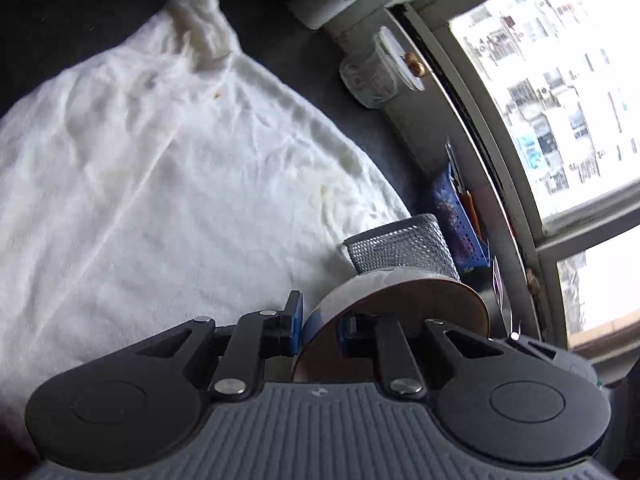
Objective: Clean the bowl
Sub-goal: 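Rub the pad over the bowl's outer base while the left gripper holds the rim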
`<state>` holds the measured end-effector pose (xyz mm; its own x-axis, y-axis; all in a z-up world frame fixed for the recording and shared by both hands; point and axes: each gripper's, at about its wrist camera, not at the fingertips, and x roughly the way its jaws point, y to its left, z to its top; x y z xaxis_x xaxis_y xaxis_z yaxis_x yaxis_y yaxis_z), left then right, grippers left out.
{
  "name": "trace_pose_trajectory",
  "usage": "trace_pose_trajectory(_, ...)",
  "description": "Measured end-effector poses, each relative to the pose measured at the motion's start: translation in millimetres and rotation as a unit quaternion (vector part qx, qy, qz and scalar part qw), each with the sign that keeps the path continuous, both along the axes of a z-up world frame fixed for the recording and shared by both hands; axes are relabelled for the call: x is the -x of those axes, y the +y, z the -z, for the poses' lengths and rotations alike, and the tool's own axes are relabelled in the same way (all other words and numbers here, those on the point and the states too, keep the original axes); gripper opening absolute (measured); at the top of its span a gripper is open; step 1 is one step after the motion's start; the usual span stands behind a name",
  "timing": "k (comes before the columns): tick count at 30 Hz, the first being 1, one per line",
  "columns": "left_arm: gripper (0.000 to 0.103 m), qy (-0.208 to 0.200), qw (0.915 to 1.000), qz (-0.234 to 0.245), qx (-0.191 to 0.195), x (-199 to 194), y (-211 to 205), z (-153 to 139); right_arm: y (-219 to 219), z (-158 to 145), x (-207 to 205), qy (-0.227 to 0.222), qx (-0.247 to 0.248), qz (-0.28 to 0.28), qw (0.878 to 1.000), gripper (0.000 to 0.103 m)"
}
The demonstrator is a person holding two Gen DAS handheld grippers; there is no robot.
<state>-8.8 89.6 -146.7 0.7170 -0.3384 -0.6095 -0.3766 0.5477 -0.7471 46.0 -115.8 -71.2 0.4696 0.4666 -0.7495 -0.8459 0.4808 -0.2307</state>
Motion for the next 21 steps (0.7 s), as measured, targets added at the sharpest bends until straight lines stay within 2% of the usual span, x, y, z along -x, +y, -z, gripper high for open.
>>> trace_pose_trajectory(4,0.017,0.026,0.9953,-0.051,0.078,12,9,16,0,5,5,0.021,-0.003,0.011,1.000,0.020)
trace_pose_trajectory(7,0.018,0.032,0.9925,-0.065,0.098,15,11,19,-2,10,7,0.040,-0.013,0.021,0.999,0.021)
trace_pose_trajectory(8,0.019,0.034,0.9931,-0.060,0.094,14,12,18,-2,12,8,0.042,-0.015,0.023,0.999,0.021)
trace_pose_trajectory(9,0.018,0.036,0.9946,-0.050,0.083,12,12,15,-3,13,9,0.041,-0.018,0.025,0.999,0.021)
trace_pose_trajectory(10,0.018,0.038,0.9975,-0.031,0.051,9,10,8,-3,13,10,0.039,-0.019,0.025,0.999,0.021)
trace_pose_trajectory(12,0.019,0.041,0.9979,0.022,-0.046,1,0,-11,-1,13,12,0.033,-0.014,0.020,0.999,0.020)
trace_pose_trajectory(13,0.019,0.037,0.9916,0.056,-0.110,-4,-9,-23,0,13,13,0.027,-0.010,0.016,0.999,0.020)
trace_pose_trajectory(14,0.019,0.034,0.9835,0.082,-0.158,-7,-16,-32,1,13,14,0.021,-0.006,0.012,1.000,0.020)
trace_pose_trajectory(15,0.019,0.030,0.9716,0.111,-0.207,-10,-24,-40,1,14,16,0.014,-0.001,0.008,1.000,0.020)
trace_pose_trajectory(16,0.019,0.024,0.9501,0.150,-0.272,-13,-36,-49,2,14,18,0.006,0.003,0.004,1.000,0.019)
trace_pose_trajectory(18,0.019,0.009,0.8980,0.218,-0.382,-17,-59,-63,2,14,21,-0.007,0.009,-0.002,1.000,0.019)
trace_pose_trajectory(19,0.019,0.001,0.8744,0.242,-0.420,-19,-68,-68,3,14,22,-0.016,0.014,-0.006,1.000,0.019)
trace_pose_trajectory(20,0.019,-0.005,0.8546,0.260,-0.449,-20,-75,-71,4,14,24,-0.026,0.019,-0.011,0.999,0.019)
trace_pose_trajectory(21,0.017,-0.011,0.8382,0.274,-0.472,-20,-80,-74,4,14,26,-0.036,0.024,-0.016,0.999,0.018)
